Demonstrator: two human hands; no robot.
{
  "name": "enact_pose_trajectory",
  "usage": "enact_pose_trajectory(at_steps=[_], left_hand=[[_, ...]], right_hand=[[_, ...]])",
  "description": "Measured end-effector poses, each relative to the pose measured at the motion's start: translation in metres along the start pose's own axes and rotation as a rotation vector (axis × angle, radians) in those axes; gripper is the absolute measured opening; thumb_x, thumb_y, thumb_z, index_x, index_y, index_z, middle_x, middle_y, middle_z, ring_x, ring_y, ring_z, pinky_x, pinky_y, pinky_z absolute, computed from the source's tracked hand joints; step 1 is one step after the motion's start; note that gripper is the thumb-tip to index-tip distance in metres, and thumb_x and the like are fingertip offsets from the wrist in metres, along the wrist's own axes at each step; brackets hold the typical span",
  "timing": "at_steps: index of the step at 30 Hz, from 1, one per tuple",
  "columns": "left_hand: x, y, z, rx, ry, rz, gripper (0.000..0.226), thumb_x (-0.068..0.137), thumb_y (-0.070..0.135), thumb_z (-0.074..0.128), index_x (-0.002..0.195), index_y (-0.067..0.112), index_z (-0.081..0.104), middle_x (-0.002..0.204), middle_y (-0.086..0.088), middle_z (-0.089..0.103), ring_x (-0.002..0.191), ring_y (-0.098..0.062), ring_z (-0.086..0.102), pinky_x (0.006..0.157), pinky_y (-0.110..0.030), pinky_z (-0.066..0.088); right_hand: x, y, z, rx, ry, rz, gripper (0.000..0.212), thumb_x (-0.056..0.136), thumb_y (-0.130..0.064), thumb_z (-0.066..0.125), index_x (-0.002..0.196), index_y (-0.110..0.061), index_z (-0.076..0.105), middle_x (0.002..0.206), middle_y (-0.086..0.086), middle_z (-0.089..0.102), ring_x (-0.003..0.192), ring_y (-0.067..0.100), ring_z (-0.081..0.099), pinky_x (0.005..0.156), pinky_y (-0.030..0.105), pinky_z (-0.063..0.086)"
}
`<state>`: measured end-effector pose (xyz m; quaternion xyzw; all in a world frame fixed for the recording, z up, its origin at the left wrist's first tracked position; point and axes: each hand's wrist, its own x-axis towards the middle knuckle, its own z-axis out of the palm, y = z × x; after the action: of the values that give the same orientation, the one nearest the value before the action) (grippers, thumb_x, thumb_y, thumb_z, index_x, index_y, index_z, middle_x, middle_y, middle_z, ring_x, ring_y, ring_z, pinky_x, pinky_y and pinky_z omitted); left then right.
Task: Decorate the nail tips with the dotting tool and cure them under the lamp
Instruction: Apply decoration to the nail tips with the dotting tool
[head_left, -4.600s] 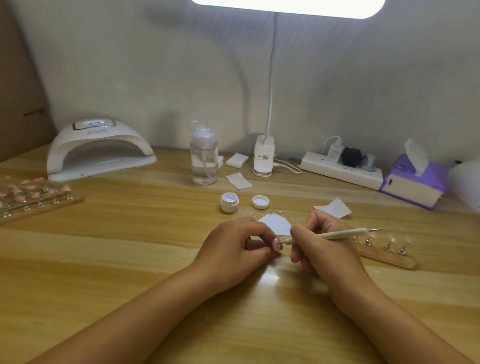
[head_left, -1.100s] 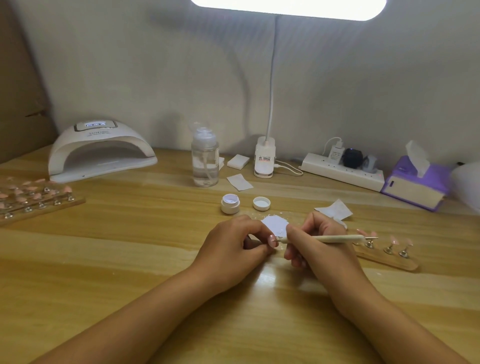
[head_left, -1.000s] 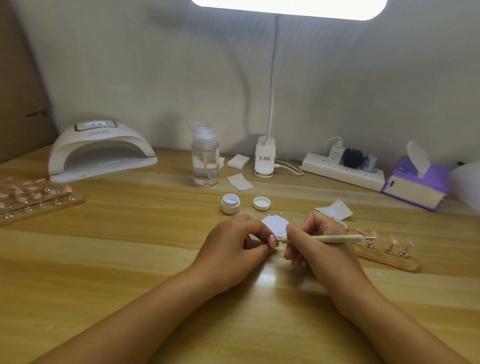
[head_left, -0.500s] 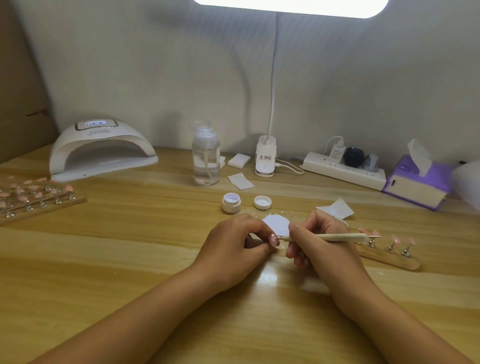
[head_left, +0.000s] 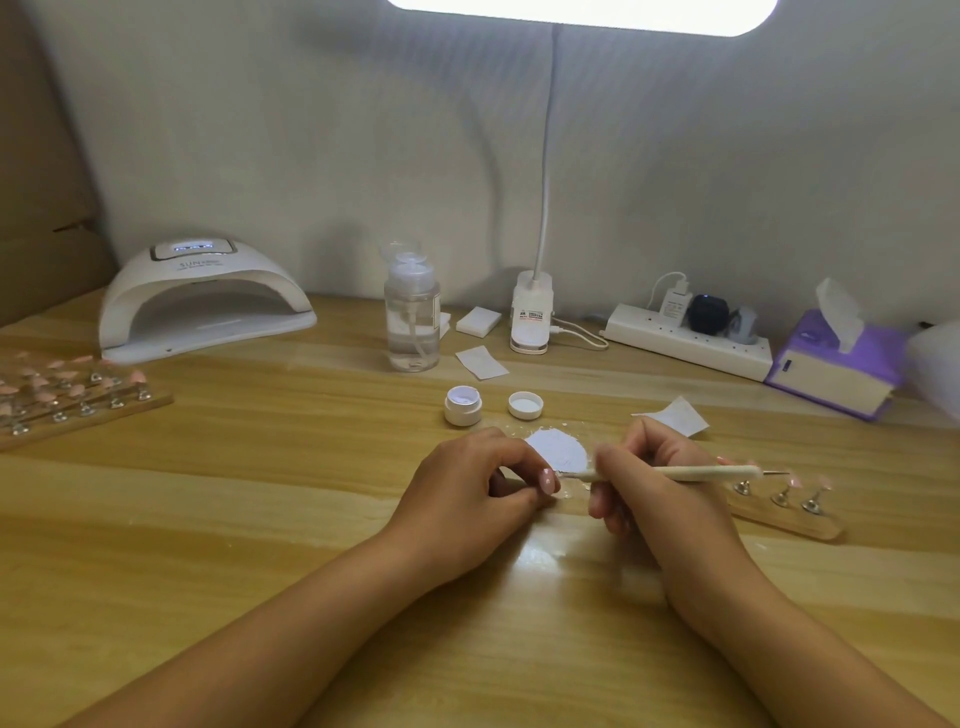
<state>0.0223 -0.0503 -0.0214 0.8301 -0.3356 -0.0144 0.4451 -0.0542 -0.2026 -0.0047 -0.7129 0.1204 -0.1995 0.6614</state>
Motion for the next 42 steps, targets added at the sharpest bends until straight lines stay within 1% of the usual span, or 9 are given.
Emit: enact_pose_trajectory(at_steps=[3,8,11,16,21,23,27,32,42], left_hand=[[0.000,0.001,0.000,-0.005,-0.002,0.004,0.013,0.083,0.023,0.074,0.079,0.036,0.072,0.088,0.010,0.064,0.062,-0.001,0.054,0.070,-0.022,0.045],[0.000,0.001,0.000,-0.016,-0.004,0.002,0.010,0.083,0.021,0.074,0.081,0.031,0.074,0.088,0.012,0.064,0.059,-0.001,0.052,0.065,-0.017,0.040],[0.000,0.001,0.000,-0.008,0.000,0.005,0.010,0.083,0.019,0.074,0.082,0.029,0.075,0.089,0.011,0.065,0.059,-0.002,0.052,0.064,-0.015,0.039],[0.000,0.002,0.000,-0.014,0.003,0.006,0.009,0.082,0.020,0.073,0.083,0.029,0.075,0.088,0.012,0.064,0.059,0.000,0.052,0.064,-0.014,0.038],[0.000,0.001,0.000,-0.014,0.001,0.004,0.014,0.082,0.017,0.074,0.079,0.031,0.074,0.088,0.013,0.065,0.060,-0.001,0.053,0.065,-0.015,0.040],[0.000,0.001,0.000,-0.012,0.004,0.005,0.014,0.082,0.017,0.074,0.080,0.030,0.074,0.088,0.013,0.065,0.060,0.000,0.053,0.066,-0.016,0.041],[0.000,0.001,0.000,-0.018,0.007,0.004,0.014,0.081,0.016,0.074,0.080,0.030,0.075,0.086,0.015,0.065,0.060,0.000,0.053,0.065,-0.015,0.040],[0.000,0.001,0.000,-0.018,0.001,0.009,0.015,0.081,0.017,0.074,0.078,0.032,0.073,0.086,0.015,0.064,0.060,0.001,0.054,0.066,-0.015,0.041],[0.000,0.001,0.000,-0.010,0.007,0.008,0.014,0.081,0.019,0.074,0.078,0.032,0.073,0.089,0.010,0.066,0.063,-0.001,0.056,0.071,-0.022,0.046]], right_hand=[[-0.001,-0.001,0.000,-0.006,-0.002,-0.002,0.029,0.081,0.000,0.057,0.059,-0.011,0.043,0.044,0.012,0.053,0.036,0.012,0.042,0.037,0.020,0.033],[-0.001,0.000,0.002,-0.077,-0.011,0.002,0.038,0.078,-0.002,0.059,0.050,-0.019,0.042,0.044,0.013,0.056,0.037,0.014,0.043,0.037,0.019,0.034],[0.000,0.000,0.003,-0.084,-0.009,0.006,0.037,0.078,-0.003,0.060,0.050,-0.020,0.043,0.046,0.014,0.059,0.036,0.013,0.044,0.037,0.018,0.034],[0.000,0.001,0.002,-0.120,-0.024,0.009,0.038,0.079,-0.002,0.060,0.050,-0.020,0.044,0.044,0.013,0.056,0.038,0.014,0.043,0.038,0.018,0.034],[0.001,0.002,0.003,-0.117,-0.019,0.027,0.033,0.075,-0.005,0.061,0.051,-0.021,0.046,0.047,0.014,0.061,0.037,0.014,0.047,0.038,0.019,0.035],[0.001,0.003,0.003,-0.118,-0.019,0.025,0.032,0.075,-0.005,0.062,0.052,-0.019,0.045,0.048,0.015,0.061,0.037,0.014,0.047,0.037,0.020,0.036],[0.002,0.004,0.003,-0.134,-0.018,0.012,0.024,0.076,-0.004,0.062,0.060,-0.011,0.045,0.049,0.016,0.062,0.038,0.014,0.048,0.038,0.020,0.037],[0.002,0.005,0.003,-0.146,-0.024,0.013,0.022,0.074,-0.005,0.062,0.061,-0.011,0.045,0.050,0.016,0.063,0.038,0.014,0.049,0.038,0.019,0.037],[0.004,0.009,0.003,-0.154,-0.017,0.002,0.023,0.075,-0.005,0.062,0.060,-0.011,0.045,0.049,0.015,0.063,0.038,0.013,0.049,0.037,0.021,0.037]])
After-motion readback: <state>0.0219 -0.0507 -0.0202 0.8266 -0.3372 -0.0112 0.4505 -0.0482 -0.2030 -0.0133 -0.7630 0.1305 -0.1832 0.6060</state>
